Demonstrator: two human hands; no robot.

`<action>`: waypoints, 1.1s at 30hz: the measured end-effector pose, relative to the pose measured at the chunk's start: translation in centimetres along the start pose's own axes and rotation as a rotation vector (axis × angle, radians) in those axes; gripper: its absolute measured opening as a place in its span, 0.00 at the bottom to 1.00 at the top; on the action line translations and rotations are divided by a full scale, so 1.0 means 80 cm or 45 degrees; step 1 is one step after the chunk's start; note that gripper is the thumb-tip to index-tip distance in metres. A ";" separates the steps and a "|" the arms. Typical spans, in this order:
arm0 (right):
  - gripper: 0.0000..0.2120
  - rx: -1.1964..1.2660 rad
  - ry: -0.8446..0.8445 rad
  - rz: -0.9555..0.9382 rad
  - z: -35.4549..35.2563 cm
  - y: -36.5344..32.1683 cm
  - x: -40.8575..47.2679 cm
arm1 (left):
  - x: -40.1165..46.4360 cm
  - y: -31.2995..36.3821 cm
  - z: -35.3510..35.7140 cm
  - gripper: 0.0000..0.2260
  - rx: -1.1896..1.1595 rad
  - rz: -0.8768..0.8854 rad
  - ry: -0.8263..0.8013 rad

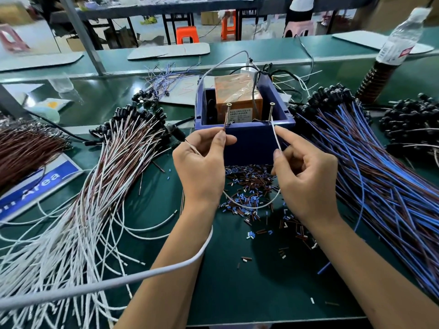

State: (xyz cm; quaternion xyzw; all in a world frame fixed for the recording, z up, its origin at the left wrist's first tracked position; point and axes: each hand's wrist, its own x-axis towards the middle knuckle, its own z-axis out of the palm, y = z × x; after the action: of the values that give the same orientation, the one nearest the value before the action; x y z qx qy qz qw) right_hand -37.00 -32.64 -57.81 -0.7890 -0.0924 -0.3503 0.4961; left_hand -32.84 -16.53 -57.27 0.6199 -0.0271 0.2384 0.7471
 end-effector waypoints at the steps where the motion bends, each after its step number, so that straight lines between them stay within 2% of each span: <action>1: 0.17 -0.001 0.000 0.001 0.000 0.000 0.000 | 0.000 0.000 0.000 0.04 -0.015 -0.012 0.006; 28: 0.16 -0.009 0.040 0.040 -0.006 0.003 0.003 | -0.003 0.019 0.000 0.07 -0.163 -0.121 0.006; 30: 0.16 0.007 0.070 0.053 -0.008 0.003 0.003 | -0.007 0.027 -0.001 0.07 -0.186 -0.117 -0.020; 33: 0.15 0.039 0.114 0.068 -0.011 0.001 0.001 | -0.012 0.045 0.006 0.07 -0.236 -0.147 -0.190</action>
State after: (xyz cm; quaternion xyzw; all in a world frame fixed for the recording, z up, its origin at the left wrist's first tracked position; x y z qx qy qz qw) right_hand -37.33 -33.46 -57.56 -0.7672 -0.0544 -0.3705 0.5208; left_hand -34.97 -16.87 -54.22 0.5648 -0.0688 0.1445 0.8096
